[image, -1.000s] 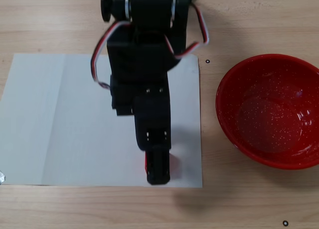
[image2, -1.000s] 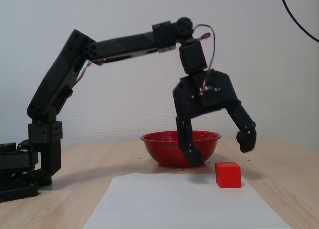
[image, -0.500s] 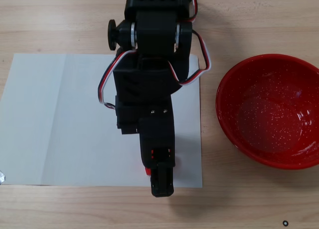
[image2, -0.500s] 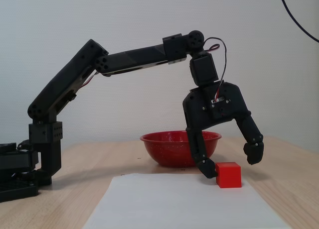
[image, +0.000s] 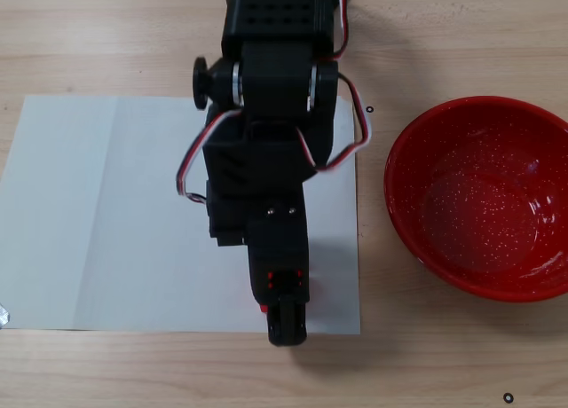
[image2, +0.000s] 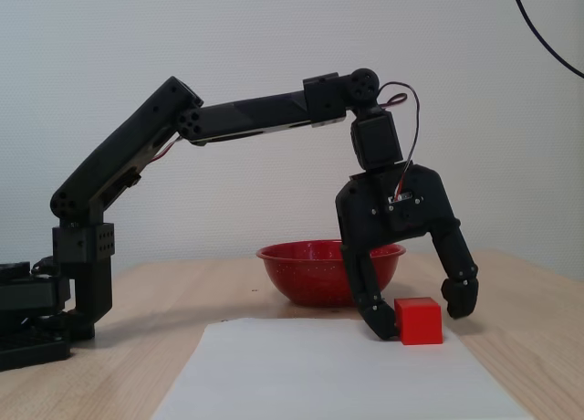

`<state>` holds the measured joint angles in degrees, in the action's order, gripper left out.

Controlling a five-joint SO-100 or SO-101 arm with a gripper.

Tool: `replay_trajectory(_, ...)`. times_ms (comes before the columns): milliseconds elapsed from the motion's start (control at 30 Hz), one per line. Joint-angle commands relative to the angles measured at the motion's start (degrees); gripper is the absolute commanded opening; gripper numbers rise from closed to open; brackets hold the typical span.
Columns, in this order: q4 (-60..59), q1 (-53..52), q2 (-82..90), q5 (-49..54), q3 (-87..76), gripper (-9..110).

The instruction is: Grasp the red cube and put it in the red bowl.

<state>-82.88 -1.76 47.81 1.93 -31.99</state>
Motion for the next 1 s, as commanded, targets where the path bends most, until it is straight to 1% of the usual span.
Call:
replay_trajectory(0, -0.7, -0.4, 3.6, 0.7, 6.8, 26)
replay_trajectory(300, -1.9, 0.3, 3.3, 0.8, 6.5, 20)
replay_trajectory(433, -2.6, 0.4, 3.6, 0.7, 6.5, 11)
replay_trajectory(533, -3.4, 0.5, 4.2, 0.7, 6.6, 1)
replay_trajectory(967, -11.6, 0.4, 9.8, 3.0, 9.8, 0)
